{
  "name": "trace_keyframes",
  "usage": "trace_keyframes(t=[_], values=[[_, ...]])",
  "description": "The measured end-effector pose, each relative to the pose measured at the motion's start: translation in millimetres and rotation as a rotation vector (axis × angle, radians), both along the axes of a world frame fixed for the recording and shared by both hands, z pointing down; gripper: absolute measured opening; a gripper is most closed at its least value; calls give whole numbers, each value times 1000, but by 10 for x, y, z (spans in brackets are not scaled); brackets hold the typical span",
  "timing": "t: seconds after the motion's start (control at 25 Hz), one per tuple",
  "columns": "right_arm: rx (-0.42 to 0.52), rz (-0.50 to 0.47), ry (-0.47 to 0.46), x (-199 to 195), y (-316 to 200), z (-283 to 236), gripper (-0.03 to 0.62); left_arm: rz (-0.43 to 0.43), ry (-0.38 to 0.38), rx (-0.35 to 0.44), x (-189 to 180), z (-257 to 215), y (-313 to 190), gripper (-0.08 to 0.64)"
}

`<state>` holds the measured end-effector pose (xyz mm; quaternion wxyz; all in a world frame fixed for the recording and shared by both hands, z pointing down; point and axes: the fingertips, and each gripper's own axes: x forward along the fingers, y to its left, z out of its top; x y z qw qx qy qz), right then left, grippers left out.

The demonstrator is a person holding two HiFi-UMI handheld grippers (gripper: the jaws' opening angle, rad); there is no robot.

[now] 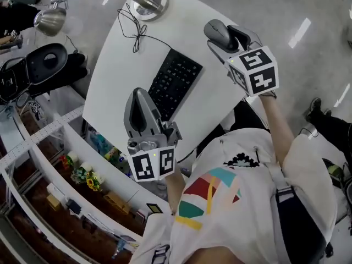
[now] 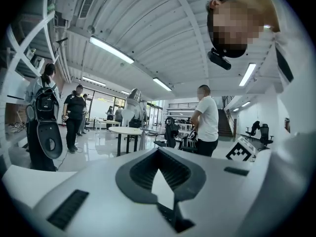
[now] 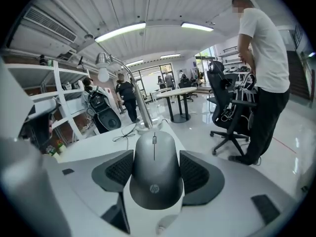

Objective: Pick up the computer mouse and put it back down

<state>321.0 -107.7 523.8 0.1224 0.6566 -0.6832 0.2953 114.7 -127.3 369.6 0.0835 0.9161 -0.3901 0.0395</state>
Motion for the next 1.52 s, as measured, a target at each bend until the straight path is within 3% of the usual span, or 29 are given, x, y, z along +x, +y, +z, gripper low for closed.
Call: trace_keyframes(t=[0.28, 0.64, 0.96, 1.2, 1.44, 1.48, 1.52], values=[[-72, 10, 131, 445, -196, 536, 302, 42, -45, -46, 278, 348, 72, 46], [-139, -81, 191, 322, -426, 851, 302, -1, -33, -52, 155, 389, 31, 46], [-108, -116, 245, 207, -522, 1003, 303, -72, -26, -42, -97, 495, 9, 46], [-13, -103, 259, 250, -587, 602, 302, -101, -9, -7, -146, 363, 61, 46], [211, -152, 193, 107, -553, -461, 302, -141, 39, 80, -185, 37, 249, 46], [266, -163, 191, 73, -574, -690, 285, -160, 54, 104, -201, -27, 260, 46], [324, -162, 200, 48, -592, -918, 203, -179, 68, 129, -225, -87, 265, 46]])
